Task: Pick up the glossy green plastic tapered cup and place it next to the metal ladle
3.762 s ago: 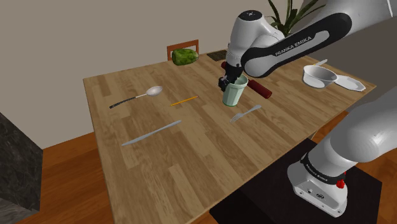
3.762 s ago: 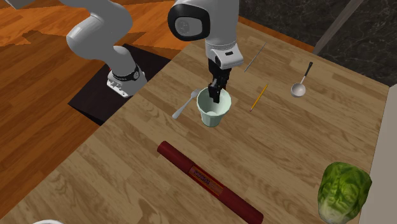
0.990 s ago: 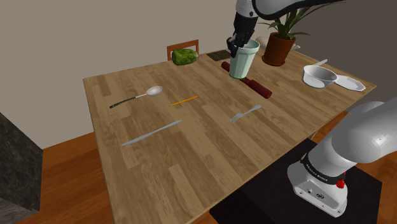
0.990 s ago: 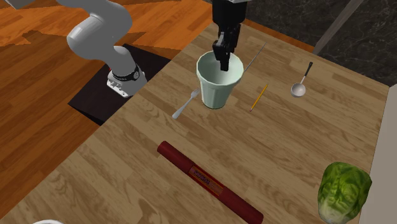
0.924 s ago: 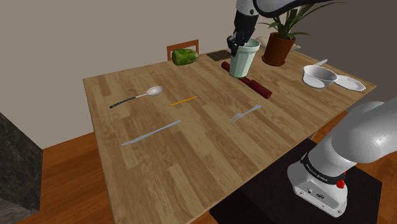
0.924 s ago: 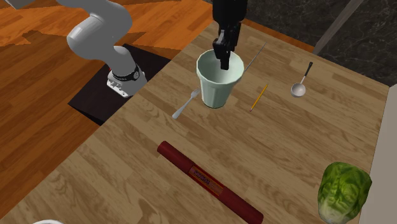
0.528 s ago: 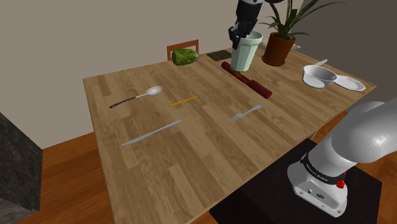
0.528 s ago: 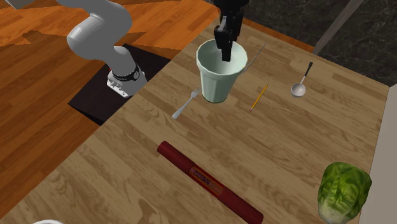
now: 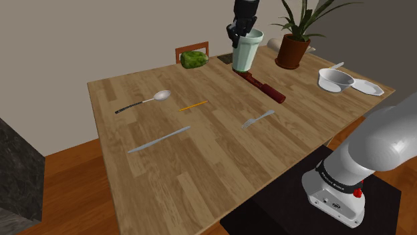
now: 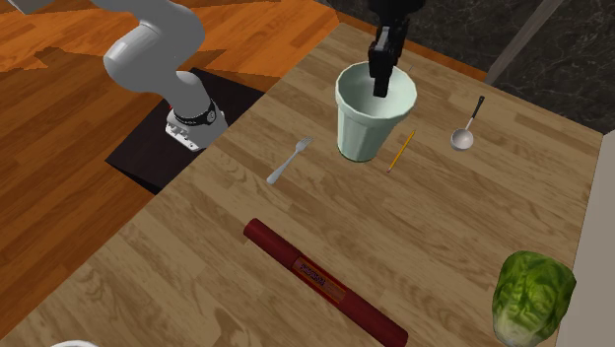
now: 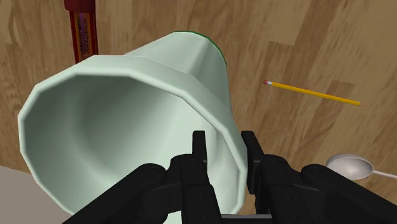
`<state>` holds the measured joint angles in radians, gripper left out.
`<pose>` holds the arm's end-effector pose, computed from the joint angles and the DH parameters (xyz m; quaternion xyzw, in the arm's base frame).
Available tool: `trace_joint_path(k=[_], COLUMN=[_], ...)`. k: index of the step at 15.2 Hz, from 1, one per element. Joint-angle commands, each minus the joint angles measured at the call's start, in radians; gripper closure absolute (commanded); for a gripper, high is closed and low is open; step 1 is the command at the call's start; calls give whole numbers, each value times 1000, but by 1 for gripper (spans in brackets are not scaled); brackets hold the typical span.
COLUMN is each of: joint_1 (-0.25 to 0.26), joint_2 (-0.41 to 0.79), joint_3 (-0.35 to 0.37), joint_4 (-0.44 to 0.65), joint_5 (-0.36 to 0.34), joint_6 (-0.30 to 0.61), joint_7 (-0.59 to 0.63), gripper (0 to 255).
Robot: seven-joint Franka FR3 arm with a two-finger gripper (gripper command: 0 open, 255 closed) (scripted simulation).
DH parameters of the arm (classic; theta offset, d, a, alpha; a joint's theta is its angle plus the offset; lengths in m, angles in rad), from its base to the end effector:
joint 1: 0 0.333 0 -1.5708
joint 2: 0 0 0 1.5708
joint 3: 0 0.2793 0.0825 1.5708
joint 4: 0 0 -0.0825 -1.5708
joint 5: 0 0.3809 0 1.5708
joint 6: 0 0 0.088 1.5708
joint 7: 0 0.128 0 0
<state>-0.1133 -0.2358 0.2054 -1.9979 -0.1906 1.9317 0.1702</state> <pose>0.5129 0.0366 0.5208 0.9899 -0.0133 0.0954 0.1037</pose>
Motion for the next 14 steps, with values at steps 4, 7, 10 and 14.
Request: trace_joint_path(k=[4,7,10,14], joint_1=[6,19,40,80], joint_2=[194,315,441,621], joint_3=[34,46,53,52], joint_4=[150,261,390,598], joint_5=[-50,-86,-123,-168], joint_6=[29,26,12,-29], joint_7=[64,98,127,151], gripper=[255,255,255,255])
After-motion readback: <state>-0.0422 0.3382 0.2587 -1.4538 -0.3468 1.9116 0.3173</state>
